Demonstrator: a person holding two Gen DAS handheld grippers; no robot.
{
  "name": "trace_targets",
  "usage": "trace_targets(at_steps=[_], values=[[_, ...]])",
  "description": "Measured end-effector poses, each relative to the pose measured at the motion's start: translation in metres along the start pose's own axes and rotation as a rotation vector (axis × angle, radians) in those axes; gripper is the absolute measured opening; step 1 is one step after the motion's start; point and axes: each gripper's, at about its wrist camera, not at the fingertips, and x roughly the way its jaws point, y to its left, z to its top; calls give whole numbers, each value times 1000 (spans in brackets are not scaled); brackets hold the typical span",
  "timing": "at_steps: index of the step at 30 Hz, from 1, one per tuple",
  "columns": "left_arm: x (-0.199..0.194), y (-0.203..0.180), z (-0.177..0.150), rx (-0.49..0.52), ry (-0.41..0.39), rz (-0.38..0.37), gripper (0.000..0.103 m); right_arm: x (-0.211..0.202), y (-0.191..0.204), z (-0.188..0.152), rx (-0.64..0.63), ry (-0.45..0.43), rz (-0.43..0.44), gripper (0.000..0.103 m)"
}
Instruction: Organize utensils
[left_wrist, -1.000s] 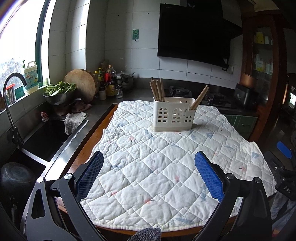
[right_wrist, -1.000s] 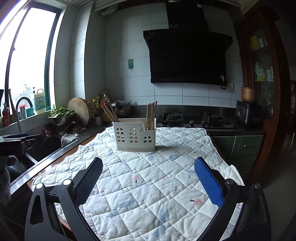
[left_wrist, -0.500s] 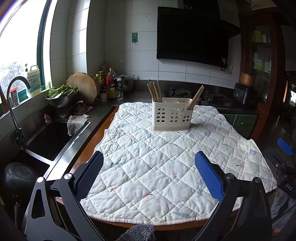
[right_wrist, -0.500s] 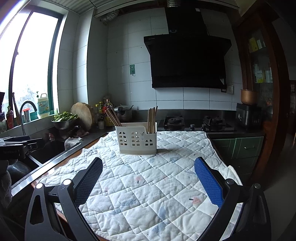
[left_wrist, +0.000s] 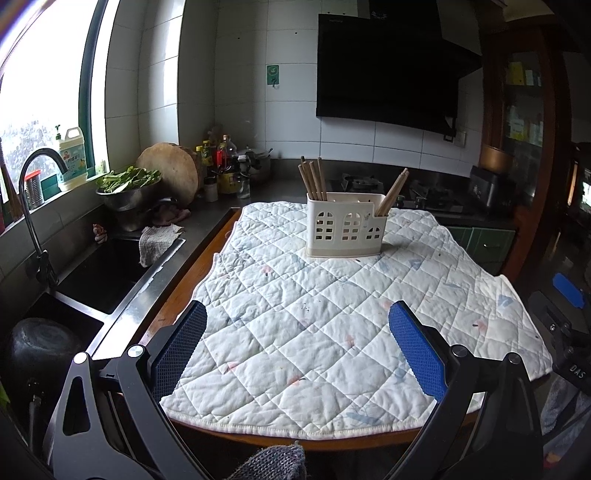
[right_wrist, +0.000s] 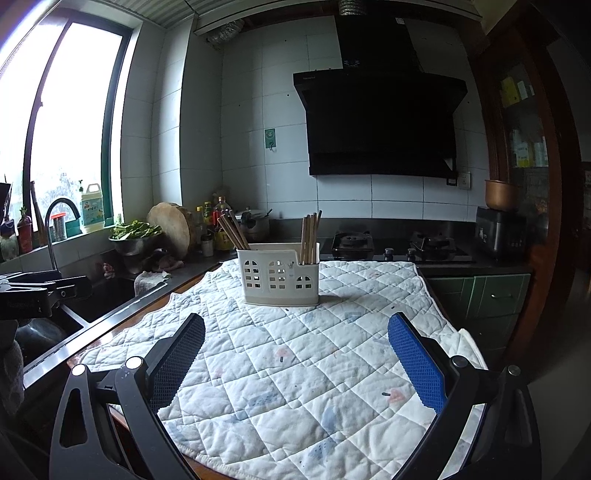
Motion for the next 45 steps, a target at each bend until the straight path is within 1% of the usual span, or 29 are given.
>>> trace_targets(at_steps=[6,11,17,20,22,25,27,31,35,41,45], values=[[4,-3,-1,10,6,-19,98,4,3,-1,-6,15,-2,96],[9,-2,-1,8,2,-35,98,10,13,0,-27,23,13,96],[18,7,0,-8,-7,-68,98,23,25,-1,-52,37,3,96],[25,12,2,-6,-16,-94,98,29,27,-1,-44,51,1,96],[30,12,4,1,-23,-97,98,32,28,-1,-42,58,-4,96],[40,13,7,12,-24,-129,98,36,29,1,-47,64,-27,96],[48,11,9,36,-26,-139,98,39,27,2,-40,71,-44,96],[63,6,13,82,-41,-153,98,48,19,6,-8,98,-51,96],[75,4,16,103,-44,-169,98,57,16,7,-24,125,-76,96],[89,6,16,118,-29,-158,98,69,13,12,-36,151,-95,96],[90,15,14,100,-28,-136,98,77,15,12,-51,175,-105,96]])
